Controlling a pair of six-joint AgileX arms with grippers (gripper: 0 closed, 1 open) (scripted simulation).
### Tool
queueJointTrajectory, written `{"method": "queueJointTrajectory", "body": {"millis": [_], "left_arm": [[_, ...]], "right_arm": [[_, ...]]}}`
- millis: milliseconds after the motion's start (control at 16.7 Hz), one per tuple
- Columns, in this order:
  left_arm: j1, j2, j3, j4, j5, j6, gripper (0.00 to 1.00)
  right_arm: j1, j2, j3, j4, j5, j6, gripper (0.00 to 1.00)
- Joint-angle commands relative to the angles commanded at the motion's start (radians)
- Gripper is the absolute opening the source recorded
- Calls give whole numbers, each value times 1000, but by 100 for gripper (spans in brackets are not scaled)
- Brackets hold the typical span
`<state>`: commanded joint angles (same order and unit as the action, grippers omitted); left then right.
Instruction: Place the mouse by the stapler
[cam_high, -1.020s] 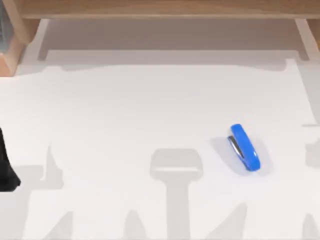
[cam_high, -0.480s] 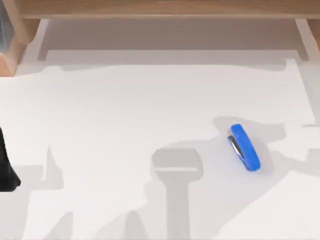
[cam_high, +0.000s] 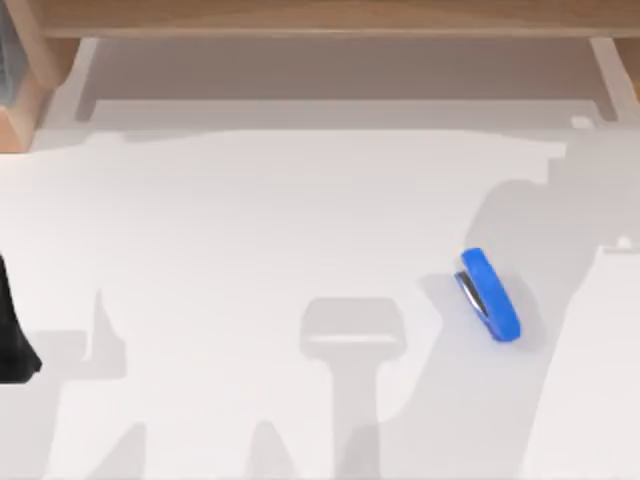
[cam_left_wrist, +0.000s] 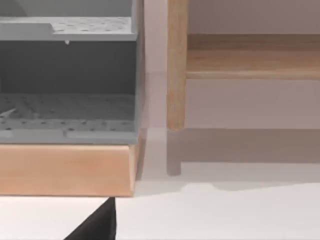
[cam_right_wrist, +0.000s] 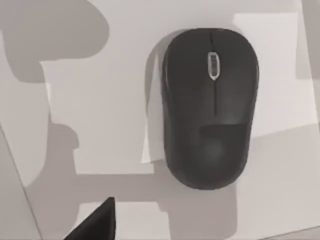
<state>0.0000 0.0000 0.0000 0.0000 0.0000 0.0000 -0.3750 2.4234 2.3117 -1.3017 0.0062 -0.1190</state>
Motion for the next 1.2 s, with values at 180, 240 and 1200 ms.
{"method": "queueJointTrajectory", "body": {"millis": [180,240,1200], "left_arm": [[0,0,0,0,0,0,100],[0,0,0,0,0,0,100],[0,0,0,0,0,0,100]], "right_arm": [[8,129,118,-44,-7,-11,100],[10,151,140,-48,-9,-13,100],[11,168,70,41,-10,-13,100]]}}
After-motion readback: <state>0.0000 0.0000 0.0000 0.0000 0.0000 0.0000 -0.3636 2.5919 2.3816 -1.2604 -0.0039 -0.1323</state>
